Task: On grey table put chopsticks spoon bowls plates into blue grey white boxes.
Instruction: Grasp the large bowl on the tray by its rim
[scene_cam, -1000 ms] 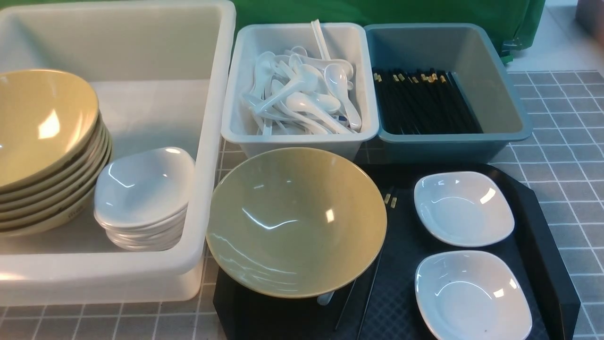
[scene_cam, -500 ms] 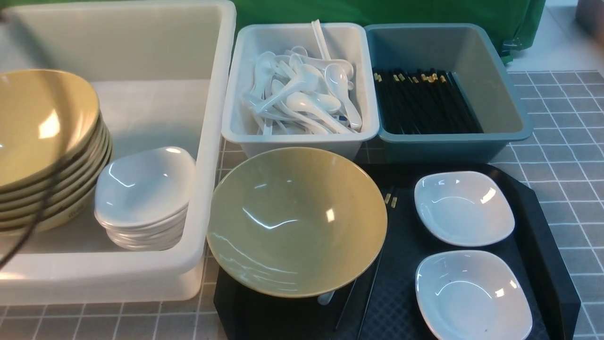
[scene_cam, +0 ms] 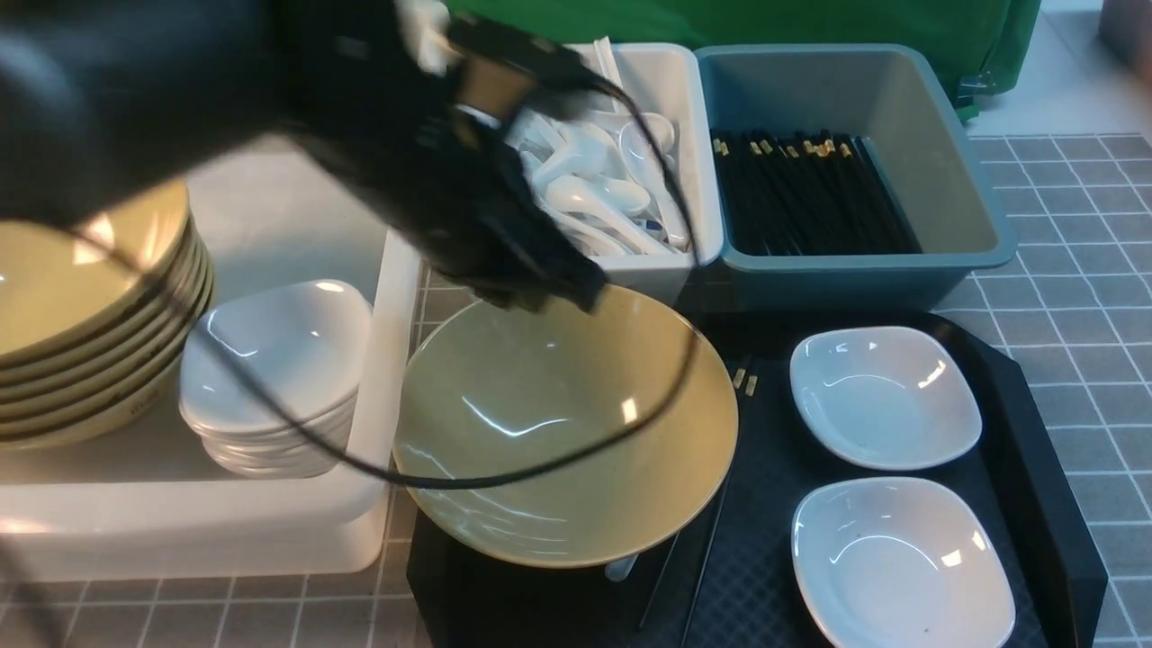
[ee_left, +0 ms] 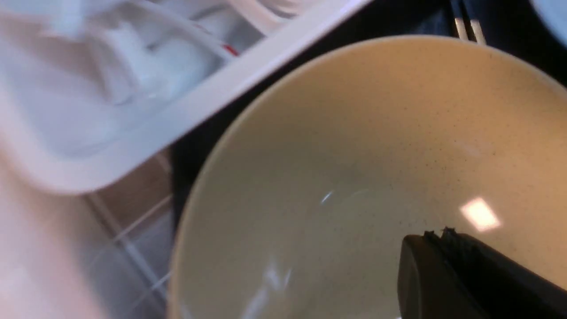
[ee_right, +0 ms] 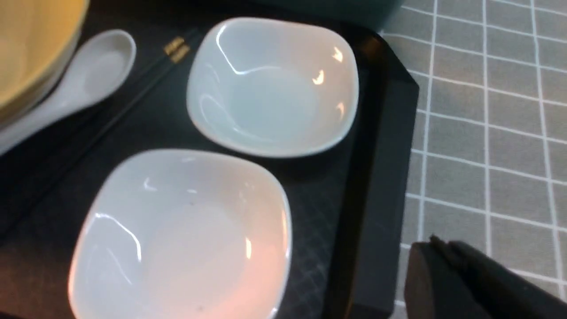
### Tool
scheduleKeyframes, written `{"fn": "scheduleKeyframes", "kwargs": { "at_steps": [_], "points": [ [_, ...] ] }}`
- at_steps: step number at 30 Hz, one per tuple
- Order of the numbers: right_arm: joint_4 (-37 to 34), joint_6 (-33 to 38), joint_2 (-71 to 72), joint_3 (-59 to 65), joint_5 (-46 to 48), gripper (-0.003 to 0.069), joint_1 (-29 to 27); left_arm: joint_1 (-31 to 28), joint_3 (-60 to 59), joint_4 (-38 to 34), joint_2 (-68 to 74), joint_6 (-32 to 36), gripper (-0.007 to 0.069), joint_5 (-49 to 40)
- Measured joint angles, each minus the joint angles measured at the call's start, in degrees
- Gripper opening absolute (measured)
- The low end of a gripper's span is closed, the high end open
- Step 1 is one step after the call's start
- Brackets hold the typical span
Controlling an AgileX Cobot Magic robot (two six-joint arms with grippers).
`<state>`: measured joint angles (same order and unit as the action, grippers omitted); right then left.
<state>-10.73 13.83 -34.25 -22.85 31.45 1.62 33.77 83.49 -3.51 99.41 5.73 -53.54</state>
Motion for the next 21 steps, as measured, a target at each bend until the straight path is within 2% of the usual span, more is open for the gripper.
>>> {"fn": "scheduleKeyframes", "kwargs": {
  "at_steps": [7,12,16,21],
  "points": [
    [-1.97,1.09,0.00,0.54,-1.88,0.0050,0.00,4.87,6.26,1.52,13.79,0.18,-0.0008,-3.79],
    [-2.20,1.14,0.00,0.54,-2.50,0.0050,0.00,8.15,7.12,-6.43,15.26,3.81,-0.0008,-2.33],
    [-2.34,1.19,0.00,0.54,-2.69,0.0050,0.00,9.06,7.48,-16.25,14.94,9.33,-0.0008,-0.59],
    [-2.39,1.19,0.00,0.54,-2.81,0.0050,0.00,5.90,7.54,-16.78,11.39,9.89,0.0014,-2.01]
  ]
}}
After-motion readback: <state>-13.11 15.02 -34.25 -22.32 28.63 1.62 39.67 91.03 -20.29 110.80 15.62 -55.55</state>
